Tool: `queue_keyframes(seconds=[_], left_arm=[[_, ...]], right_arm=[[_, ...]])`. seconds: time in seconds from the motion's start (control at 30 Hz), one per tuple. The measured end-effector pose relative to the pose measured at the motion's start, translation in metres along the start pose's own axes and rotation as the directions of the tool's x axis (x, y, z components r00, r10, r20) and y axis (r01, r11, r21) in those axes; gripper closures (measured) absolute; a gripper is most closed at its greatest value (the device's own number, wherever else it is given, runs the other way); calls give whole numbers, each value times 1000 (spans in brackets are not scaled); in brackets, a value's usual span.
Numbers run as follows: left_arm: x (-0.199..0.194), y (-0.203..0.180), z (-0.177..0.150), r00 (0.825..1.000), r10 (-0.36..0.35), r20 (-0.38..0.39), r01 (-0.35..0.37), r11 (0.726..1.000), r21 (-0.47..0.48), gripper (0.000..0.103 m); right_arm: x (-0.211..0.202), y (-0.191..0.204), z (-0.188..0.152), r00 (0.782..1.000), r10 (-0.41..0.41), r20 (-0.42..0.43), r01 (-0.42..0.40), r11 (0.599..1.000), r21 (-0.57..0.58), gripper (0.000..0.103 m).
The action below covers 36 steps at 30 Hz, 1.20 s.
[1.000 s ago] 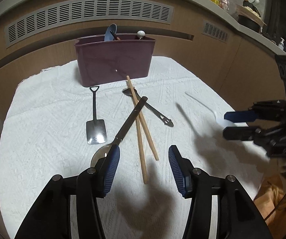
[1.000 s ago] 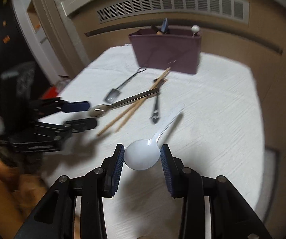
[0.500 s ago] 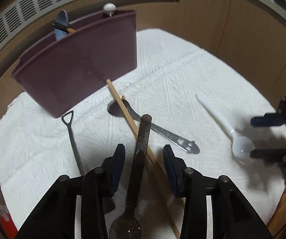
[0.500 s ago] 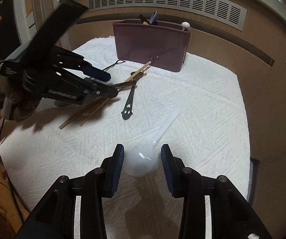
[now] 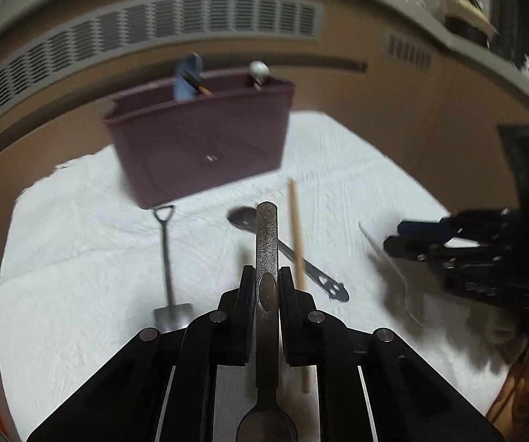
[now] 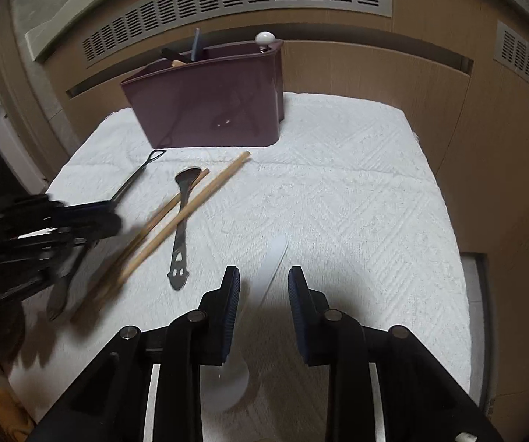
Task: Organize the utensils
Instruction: 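Lift the dark spoon with the left tool while the right tool lifts the white plastic spoon, then drop the dark spoon from the left tool into the caddy while the right tool drops the white spoon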
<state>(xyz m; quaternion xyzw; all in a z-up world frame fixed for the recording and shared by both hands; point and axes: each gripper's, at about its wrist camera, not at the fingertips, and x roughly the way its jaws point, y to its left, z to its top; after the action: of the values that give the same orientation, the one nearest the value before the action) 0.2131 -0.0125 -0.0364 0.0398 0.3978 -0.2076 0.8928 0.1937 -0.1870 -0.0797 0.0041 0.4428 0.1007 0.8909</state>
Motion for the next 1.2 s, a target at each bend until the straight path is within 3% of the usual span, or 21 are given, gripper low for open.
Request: queue_keyframes(seconds=[0.43, 0.5, 0.63, 0.9, 1.03, 1.13, 1.2], left_arm=[[-48, 32, -11, 983, 18, 182, 2, 994, -110, 91], [-53, 33, -13, 980, 7, 198, 15, 994, -109, 91], [-61, 35, -15, 976, -10, 218, 41, 990, -137, 91], [-96, 29, -14, 957, -22, 289, 78, 980, -184, 91], [-127, 20, 5, 927, -8, 374, 73, 984, -161, 91], [-151, 12, 26, 881, 3, 473, 67, 989, -132, 91], [-161, 6, 42, 842, 25, 539, 45, 992, -117, 91]], right_arm=[[28, 8, 8, 987, -145, -64, 149, 987, 54, 77], [28, 13, 8, 985, -158, -62, 161, 987, 30, 90], [27, 21, 8, 986, -156, -59, 156, 988, -6, 93], [-36, 29, 10, 990, -51, 131, 54, 998, -19, 93], [-85, 32, 22, 961, 19, 275, -9, 999, -38, 93], [-118, 38, 37, 921, 63, 385, -35, 996, -81, 93], [-142, 42, 56, 880, 94, 466, -48, 993, -109, 93]])
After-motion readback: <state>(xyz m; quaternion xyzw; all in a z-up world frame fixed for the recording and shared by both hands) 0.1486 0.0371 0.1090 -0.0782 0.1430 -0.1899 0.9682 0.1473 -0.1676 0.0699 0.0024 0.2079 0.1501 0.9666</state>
